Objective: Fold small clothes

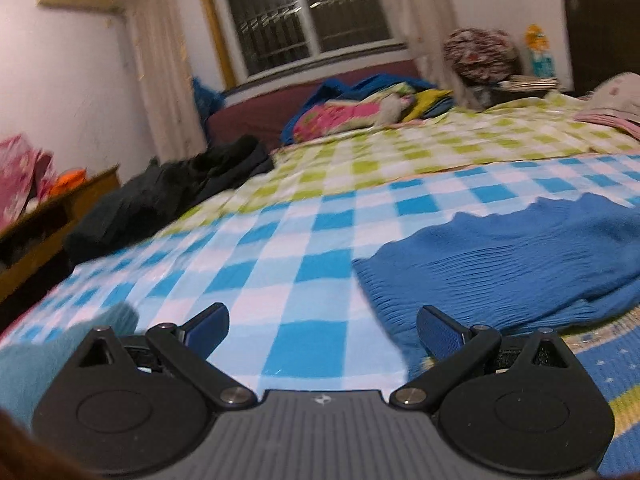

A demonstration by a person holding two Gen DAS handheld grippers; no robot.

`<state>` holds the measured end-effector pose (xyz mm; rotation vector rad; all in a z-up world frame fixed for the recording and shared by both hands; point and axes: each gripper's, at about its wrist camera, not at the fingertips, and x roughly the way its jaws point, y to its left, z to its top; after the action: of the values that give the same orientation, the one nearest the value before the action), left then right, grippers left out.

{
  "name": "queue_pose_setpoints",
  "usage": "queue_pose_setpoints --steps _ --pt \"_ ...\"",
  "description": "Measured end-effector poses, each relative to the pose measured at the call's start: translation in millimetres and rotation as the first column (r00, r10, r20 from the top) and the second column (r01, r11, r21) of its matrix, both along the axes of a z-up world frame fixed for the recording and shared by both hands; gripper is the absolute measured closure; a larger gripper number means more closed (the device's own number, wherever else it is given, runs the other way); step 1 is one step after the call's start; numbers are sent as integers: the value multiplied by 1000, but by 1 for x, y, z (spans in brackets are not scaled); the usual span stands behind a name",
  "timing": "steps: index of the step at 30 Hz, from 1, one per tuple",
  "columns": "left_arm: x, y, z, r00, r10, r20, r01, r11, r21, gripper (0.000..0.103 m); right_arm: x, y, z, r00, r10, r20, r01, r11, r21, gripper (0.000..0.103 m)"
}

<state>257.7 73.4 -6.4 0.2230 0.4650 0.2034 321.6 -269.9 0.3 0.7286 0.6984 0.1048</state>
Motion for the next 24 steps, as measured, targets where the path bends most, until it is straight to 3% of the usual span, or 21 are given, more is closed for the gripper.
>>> queue_pose_setpoints --steps 7,12,17,20,24 --pt "13 -17 3 998 -62 11 62 998 -21 0 5 9 1 1000 11 -8 -12 994 -105 89" --pt "32 -6 -14 995 24 -95 -22 999 24 0 0 8 6 1000 0 5 1 982 -186 86" --pt "29 11 -17 991 72 -111 -69 997 29 0 -9 3 19 997 -43 63 61 950 -307 82" --pt "30 16 -18 988 87 -126 -84 996 31 0 -6 13 26 995 15 102 21 938 -347 82" --pt "26 13 -18 989 85 -122 -77 994 76 0 18 41 20 991 120 55 -83 891 -446 82"
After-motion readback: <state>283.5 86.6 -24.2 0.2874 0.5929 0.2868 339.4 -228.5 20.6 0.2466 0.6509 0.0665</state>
